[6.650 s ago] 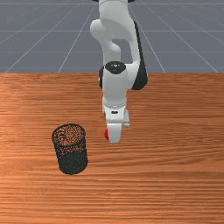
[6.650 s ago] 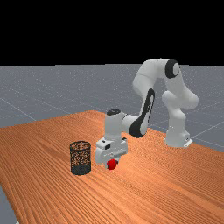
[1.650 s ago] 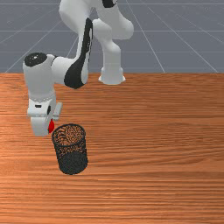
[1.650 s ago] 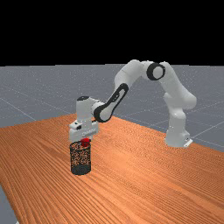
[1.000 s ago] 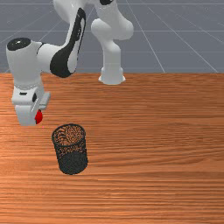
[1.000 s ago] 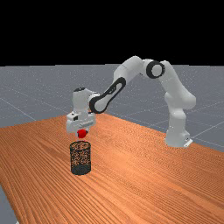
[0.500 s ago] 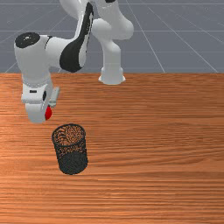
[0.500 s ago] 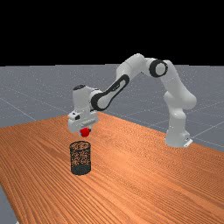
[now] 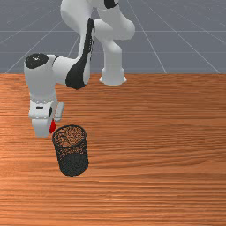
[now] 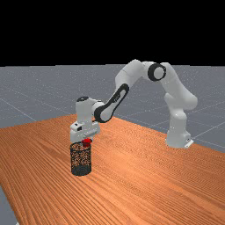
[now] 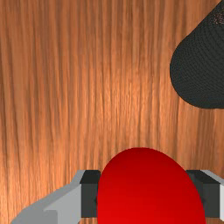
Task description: Put the ball into the container
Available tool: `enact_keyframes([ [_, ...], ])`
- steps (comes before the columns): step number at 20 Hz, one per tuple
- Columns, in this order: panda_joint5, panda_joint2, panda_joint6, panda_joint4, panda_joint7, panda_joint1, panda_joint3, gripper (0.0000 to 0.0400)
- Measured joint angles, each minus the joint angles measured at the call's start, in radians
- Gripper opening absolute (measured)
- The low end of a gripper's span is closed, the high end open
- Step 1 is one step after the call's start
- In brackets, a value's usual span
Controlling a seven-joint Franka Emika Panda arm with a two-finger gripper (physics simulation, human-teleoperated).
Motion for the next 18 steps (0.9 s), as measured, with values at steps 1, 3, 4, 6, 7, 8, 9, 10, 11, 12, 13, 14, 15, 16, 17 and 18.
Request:
enact_keyframes([
  [1,0.004,0.002,-0.003,0.004,-0.003,-0.002,0.003,0.0279],
  [3,0.029,-0.034,0.058,-0.049,-0.027,-0.018,0.019,0.0279],
  [4,0.030,-0.052,0.049,-0.055,-0.029,-0.018,0.019,0.0279],
  [6,0.034,-0.099,0.025,-0.067,-0.035,-0.018,0.019,0.0280],
  [7,0.032,-0.118,0.000,-0.063,-0.034,-0.017,0.017,0.0279],
  [8,0.019,-0.117,-0.057,-0.030,-0.025,-0.010,0.010,0.0279],
  [9,0.021,-0.133,-0.066,-0.033,-0.027,-0.011,0.010,0.0279],
  [10,0.017,-0.140,-0.096,-0.019,-0.026,-0.009,0.008,0.0279],
  [11,0.014,-0.148,-0.124,-0.008,-0.025,-0.007,0.007,0.0279],
  [12,0.053,-0.148,-0.181,0.025,-0.058,-0.026,0.023,0.0280],
  [13,0.062,-0.158,-0.209,0.038,-0.066,-0.029,0.025,0.0280],
  [14,0.026,-0.187,-0.178,-0.002,0.070,0.009,-0.002,0.0280],
  [15,0.023,-0.205,-0.171,-0.028,0.106,0.028,0.002,0.0280],
  [16,0.020,-0.221,-0.165,-0.052,0.142,0.048,0.008,0.0280],
  [17,0.017,-0.234,-0.160,-0.072,0.165,0.068,0.016,0.0280],
  [18,0.014,-0.245,-0.156,-0.088,0.186,0.085,0.023,0.0280],
])
